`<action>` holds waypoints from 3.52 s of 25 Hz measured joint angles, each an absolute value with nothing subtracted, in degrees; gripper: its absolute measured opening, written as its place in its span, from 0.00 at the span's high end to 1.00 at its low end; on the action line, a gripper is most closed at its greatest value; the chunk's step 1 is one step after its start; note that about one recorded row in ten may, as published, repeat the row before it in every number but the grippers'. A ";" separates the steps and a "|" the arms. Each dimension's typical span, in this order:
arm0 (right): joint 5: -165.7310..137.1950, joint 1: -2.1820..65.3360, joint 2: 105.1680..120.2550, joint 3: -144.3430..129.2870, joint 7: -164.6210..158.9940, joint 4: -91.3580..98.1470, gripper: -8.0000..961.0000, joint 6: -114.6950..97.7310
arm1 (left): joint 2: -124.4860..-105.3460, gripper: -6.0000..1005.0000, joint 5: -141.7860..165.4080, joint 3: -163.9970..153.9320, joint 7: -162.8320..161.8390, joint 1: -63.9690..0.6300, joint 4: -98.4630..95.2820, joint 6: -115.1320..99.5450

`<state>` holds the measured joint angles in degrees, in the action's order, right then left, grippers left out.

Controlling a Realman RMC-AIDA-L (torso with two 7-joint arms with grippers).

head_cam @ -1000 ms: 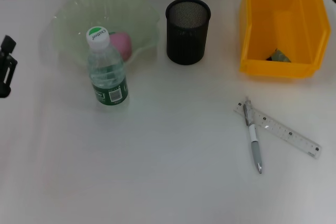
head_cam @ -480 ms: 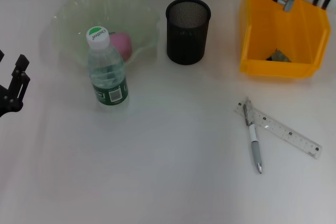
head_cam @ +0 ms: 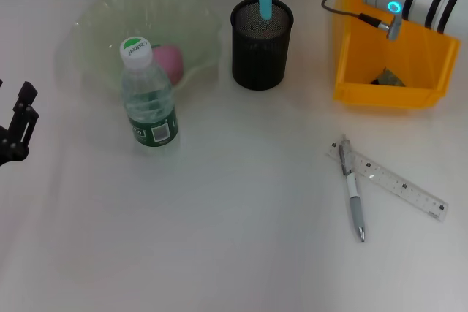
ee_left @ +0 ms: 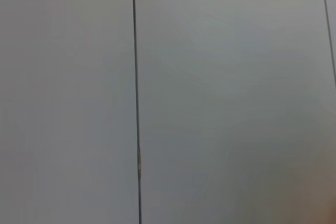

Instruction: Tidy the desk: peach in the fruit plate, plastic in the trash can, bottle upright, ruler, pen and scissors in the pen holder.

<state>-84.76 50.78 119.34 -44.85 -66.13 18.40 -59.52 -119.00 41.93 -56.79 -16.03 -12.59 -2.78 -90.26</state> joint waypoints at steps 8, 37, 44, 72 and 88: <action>-84.60 51.32 119.58 -47.18 -65.67 16.63 0.83 -54.89 | -119.00 0.52 42.01 -57.07 -16.39 -12.79 -2.19 -90.27; -83.41 46.40 119.71 -48.71 -67.38 21.56 0.52 -58.61 | -119.10 0.45 42.01 -57.26 -16.53 -12.48 -1.21 -90.68; -85.00 35.11 119.10 -58.74 -89.86 46.61 0.22 -63.08 | -119.16 0.23 42.10 -57.79 -16.78 -12.64 -0.44 -90.87; -149.11 40.24 119.02 -63.40 -131.03 75.75 0.15 -102.89 | -119.18 0.19 50.36 -58.89 -17.59 -15.04 4.49 -88.60; -149.01 42.99 119.28 -68.97 -129.04 61.65 0.15 -88.75 | -119.18 0.19 50.36 -58.89 -18.05 -15.90 4.56 -86.41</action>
<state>-149.01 42.99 119.28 -68.97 -129.04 61.65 -88.75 -119.18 50.36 -58.89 -18.05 -15.90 4.56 -86.41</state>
